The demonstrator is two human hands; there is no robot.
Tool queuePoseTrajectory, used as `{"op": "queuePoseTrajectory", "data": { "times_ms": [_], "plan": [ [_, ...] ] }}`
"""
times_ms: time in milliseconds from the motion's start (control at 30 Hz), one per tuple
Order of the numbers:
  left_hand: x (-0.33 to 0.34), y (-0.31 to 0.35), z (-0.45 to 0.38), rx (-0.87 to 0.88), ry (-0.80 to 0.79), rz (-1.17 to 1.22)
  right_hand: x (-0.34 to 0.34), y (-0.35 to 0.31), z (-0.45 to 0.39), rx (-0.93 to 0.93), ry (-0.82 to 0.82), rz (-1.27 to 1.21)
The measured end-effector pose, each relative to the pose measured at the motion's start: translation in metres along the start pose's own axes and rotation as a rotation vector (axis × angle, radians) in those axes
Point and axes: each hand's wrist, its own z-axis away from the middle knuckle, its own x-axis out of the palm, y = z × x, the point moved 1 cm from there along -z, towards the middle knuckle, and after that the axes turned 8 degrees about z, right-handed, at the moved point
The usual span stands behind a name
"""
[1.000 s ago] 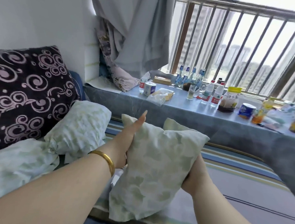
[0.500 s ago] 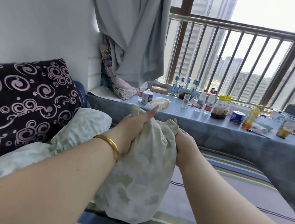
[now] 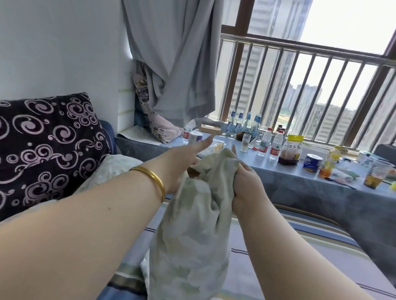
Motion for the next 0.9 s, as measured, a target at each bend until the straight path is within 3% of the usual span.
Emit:
{"op": "queuePoseTrajectory", "data": {
  "times_ms": [67,167,267,433,567,733,800,900],
  "plan": [
    [0.005,-0.002,-0.007,0.131,0.117,0.102,0.003,0.005,0.004,0.036,-0.09,0.035],
    [0.008,-0.006,-0.013,0.166,0.172,0.24,0.01,0.022,0.012,0.135,-0.265,0.117],
    [0.005,-0.022,-0.015,0.155,0.221,0.122,0.007,0.037,0.013,0.184,-0.295,0.338],
    [-0.016,-0.022,-0.006,0.221,0.1,0.013,-0.021,0.032,0.002,0.172,-0.173,0.854],
    [-0.019,-0.006,0.005,0.218,-0.088,0.022,-0.02,0.039,-0.004,0.148,-0.361,1.184],
    [-0.019,0.0,0.018,0.21,-0.246,-0.012,-0.007,0.048,-0.005,0.146,-0.489,1.275],
    [-0.022,0.001,0.02,0.255,-0.232,0.021,-0.004,0.047,-0.005,0.14,-0.548,1.248],
    [-0.028,0.003,0.02,0.326,-0.081,0.008,0.004,0.045,-0.001,0.01,-0.508,1.332]
  ]
}}
